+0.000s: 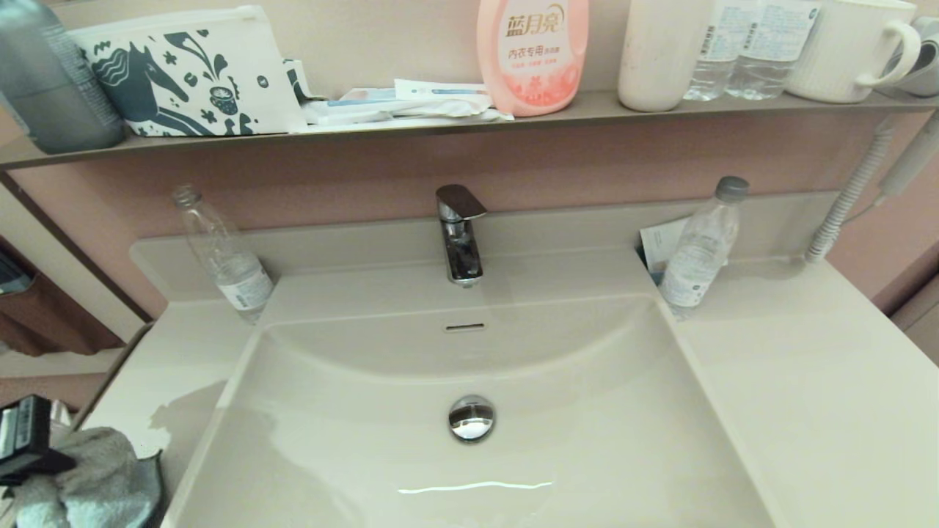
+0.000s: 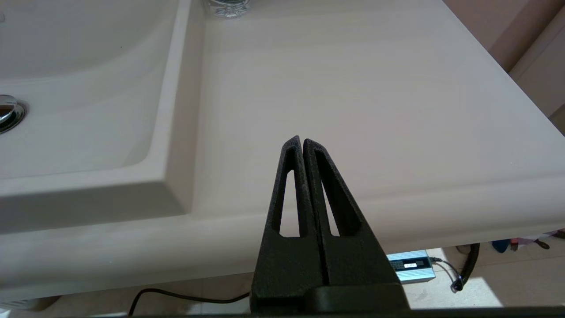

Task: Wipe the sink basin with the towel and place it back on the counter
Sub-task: Pick up the cloth, then wipe the sink

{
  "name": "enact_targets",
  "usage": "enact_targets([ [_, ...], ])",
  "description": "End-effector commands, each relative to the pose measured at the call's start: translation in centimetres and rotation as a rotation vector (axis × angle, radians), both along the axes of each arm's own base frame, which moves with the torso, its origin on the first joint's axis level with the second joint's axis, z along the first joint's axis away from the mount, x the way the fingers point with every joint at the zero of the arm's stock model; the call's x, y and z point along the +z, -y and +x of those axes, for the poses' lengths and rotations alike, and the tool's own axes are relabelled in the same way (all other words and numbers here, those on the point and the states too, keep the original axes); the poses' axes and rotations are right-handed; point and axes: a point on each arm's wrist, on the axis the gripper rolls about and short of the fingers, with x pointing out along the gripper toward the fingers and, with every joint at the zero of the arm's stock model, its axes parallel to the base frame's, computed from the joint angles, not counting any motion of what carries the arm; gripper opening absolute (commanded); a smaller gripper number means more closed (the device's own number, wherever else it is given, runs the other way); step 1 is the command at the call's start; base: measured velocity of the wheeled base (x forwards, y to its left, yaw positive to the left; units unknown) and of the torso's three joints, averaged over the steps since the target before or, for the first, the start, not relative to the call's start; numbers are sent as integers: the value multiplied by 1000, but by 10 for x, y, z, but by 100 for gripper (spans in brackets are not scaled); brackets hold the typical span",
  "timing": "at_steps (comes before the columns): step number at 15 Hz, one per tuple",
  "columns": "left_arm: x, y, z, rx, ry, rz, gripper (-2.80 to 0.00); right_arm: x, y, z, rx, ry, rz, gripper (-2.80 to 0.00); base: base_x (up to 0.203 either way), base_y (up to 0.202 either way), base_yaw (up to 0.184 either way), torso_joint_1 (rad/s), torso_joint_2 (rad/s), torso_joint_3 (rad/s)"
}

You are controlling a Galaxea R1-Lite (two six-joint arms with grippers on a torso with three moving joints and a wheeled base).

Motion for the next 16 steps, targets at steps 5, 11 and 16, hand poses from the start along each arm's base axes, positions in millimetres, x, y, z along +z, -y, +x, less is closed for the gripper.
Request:
enact_targets([
  [5, 71, 43, -53, -68, 110, 41, -280, 0, 0, 0, 0, -1, 0, -280, 0, 0, 0, 0, 0, 0],
  [11, 107, 77, -49, -173, 247, 28, -280, 0, 0, 0, 0, -1, 0, -280, 0, 0, 0, 0, 0, 0],
  [16, 90, 117, -1, -217, 237, 35, -280, 0, 0, 0, 1, -1, 0, -280, 0, 0, 0, 0, 0, 0],
])
